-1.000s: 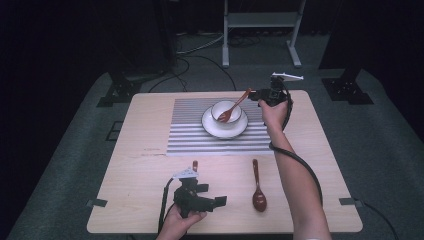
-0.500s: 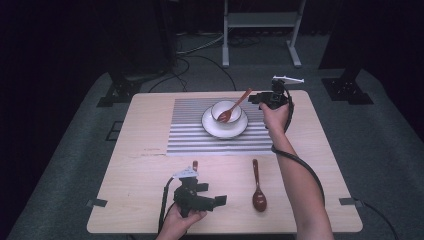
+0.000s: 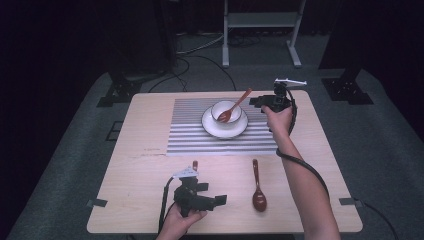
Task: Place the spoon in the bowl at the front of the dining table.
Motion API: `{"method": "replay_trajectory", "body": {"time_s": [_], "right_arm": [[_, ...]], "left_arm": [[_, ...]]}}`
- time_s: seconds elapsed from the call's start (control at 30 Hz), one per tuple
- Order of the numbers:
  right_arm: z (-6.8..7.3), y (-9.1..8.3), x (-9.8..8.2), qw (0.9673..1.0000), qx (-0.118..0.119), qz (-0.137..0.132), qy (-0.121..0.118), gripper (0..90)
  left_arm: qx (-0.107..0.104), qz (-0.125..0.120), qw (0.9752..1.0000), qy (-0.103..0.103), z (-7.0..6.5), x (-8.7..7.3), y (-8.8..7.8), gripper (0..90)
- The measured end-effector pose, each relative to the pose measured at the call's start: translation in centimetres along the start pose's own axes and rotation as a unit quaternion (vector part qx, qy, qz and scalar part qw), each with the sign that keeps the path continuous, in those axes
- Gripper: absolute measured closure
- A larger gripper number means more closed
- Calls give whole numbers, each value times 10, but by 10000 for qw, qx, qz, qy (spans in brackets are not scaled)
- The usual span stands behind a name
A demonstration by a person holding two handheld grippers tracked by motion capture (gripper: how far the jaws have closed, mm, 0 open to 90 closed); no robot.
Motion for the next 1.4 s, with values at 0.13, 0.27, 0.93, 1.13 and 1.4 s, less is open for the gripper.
{"method": "replay_trajectory", "body": {"time_s": [0.13, 0.27, 0.93, 1.13, 1.4], "right_arm": [[-2, 0, -1, 10000, 49, 49, 5, 591], [-4, 1, -4, 9999, 98, 109, -25, 560], [-7, -8, -23, 9985, 247, 424, -245, 469], [-11, -12, -28, 9980, 285, 500, -253, 461], [-15, -16, -36, 9969, 315, 639, -320, 452]], "left_arm": [[5, -8, 10000, -2, 1, 0, 0, 1], [-3, -17, 10000, -23, 1, 0, -1, 1], [25, -53, 10000, -13, 2, 0, -2, 1], [28, -34, 10000, 2, 2, 0, -2, 1], [32, -51, 10000, -16, 2, 0, -2, 1]]}}
Point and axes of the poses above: each handheld gripper's, and its own axes: y roughly forward along the jaws, x roughly out of its top, z roughly to its left, the point moved 2 cm from there along y, roughly forward along the jaws, and after that the axes turned 1 degree about z, right-handed, at the moved point
